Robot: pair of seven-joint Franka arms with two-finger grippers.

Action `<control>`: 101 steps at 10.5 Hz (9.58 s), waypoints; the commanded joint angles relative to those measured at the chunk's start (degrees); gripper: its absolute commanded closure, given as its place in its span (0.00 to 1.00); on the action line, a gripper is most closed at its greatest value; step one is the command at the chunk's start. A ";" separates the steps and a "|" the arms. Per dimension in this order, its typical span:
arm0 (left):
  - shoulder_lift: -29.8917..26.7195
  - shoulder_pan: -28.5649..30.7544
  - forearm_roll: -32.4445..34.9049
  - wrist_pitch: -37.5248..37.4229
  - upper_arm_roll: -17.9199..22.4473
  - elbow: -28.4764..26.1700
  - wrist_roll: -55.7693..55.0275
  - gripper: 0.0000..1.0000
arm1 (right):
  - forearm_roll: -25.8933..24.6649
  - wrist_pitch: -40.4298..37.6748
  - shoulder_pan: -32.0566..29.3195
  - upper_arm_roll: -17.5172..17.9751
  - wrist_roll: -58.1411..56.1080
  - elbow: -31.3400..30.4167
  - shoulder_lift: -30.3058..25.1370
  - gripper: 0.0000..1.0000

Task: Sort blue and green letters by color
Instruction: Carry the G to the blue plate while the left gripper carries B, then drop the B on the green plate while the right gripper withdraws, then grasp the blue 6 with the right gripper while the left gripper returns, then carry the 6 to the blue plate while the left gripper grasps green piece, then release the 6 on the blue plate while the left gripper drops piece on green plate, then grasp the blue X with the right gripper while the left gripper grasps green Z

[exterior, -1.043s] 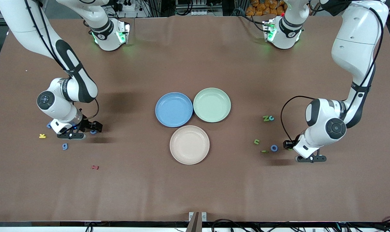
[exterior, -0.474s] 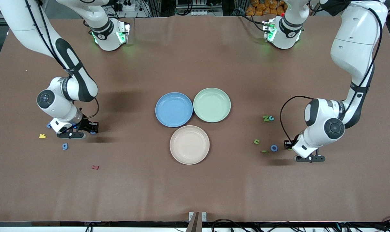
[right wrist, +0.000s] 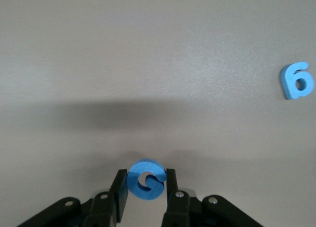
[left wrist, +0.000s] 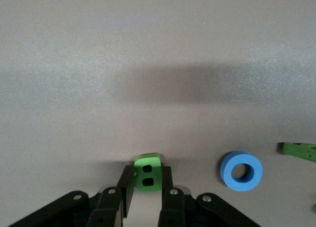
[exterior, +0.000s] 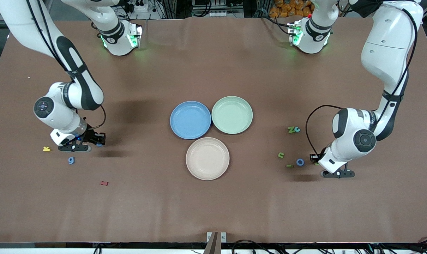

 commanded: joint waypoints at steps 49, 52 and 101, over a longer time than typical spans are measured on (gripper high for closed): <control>-4.94 -8.71 3.26 -16.57 -13.62 5.09 -15.75 0.00 | 8.19 -3.08 -8.74 -4.43 -22.55 21.08 17.01 0.00; -1.52 -7.44 11.64 -10.72 -13.45 1.95 -4.83 0.00 | 8.10 -3.08 -6.81 -5.75 -21.05 21.00 17.10 0.49; -7.92 -3.95 9.94 -16.66 -19.25 0.71 -14.36 0.00 | -3.06 -9.95 -8.73 -5.58 -13.91 10.29 3.30 0.00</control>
